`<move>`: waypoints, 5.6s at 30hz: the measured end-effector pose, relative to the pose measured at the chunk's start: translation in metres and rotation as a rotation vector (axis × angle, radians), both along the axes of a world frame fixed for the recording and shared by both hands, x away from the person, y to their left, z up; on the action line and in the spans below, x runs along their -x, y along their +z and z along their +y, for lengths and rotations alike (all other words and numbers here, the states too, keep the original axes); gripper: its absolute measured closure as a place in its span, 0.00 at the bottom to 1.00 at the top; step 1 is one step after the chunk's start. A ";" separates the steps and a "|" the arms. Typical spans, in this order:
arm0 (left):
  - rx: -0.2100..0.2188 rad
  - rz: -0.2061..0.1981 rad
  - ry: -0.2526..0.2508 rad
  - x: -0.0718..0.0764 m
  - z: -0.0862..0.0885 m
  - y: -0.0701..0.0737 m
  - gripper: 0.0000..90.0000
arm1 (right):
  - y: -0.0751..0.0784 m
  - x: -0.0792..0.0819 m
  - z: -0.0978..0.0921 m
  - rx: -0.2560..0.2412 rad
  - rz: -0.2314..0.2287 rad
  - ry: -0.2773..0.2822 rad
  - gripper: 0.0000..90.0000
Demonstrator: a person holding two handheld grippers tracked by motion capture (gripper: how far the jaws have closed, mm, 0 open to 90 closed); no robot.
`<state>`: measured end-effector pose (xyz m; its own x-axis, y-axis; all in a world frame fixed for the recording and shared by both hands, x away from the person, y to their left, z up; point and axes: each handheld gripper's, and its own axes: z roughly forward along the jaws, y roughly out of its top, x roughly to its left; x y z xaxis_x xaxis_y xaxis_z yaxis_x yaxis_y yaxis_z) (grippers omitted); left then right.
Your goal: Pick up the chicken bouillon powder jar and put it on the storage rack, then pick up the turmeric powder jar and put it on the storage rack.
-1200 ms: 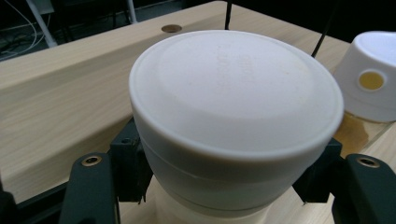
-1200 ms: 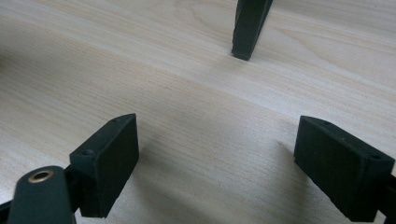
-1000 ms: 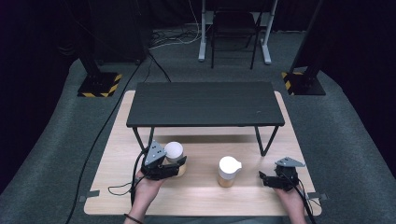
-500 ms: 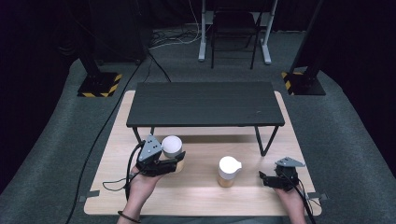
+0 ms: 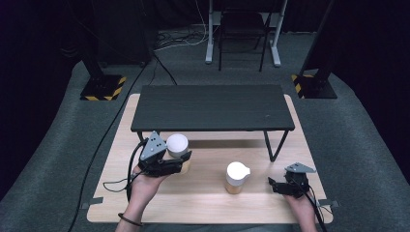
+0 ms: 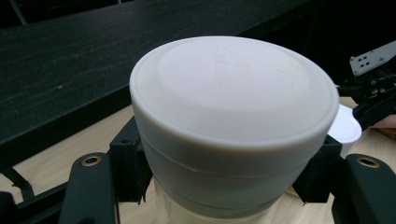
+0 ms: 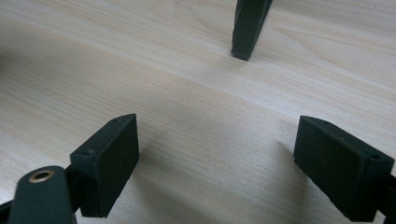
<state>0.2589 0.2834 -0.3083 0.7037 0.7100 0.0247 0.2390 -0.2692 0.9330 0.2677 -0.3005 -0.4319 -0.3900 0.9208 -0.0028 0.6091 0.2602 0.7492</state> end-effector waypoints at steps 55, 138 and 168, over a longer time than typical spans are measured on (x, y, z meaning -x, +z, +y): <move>0.028 -0.050 0.050 -0.061 0.000 0.084 0.38 | 0.000 0.000 0.000 -0.001 0.000 0.000 0.15; 0.038 -0.054 0.231 0.034 0.050 -0.023 0.10 | 0.000 0.000 0.001 0.002 -0.001 -0.002 0.15; 0.016 -0.026 0.257 0.054 0.055 -0.068 0.10 | 0.000 0.000 0.001 0.004 -0.001 0.000 0.14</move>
<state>0.2044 0.3384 -0.3758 0.4991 0.8661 0.0276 0.2736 -0.1877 0.9433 0.2676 -0.2995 -0.4319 -0.3896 0.9210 -0.0070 0.6084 0.2631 0.7487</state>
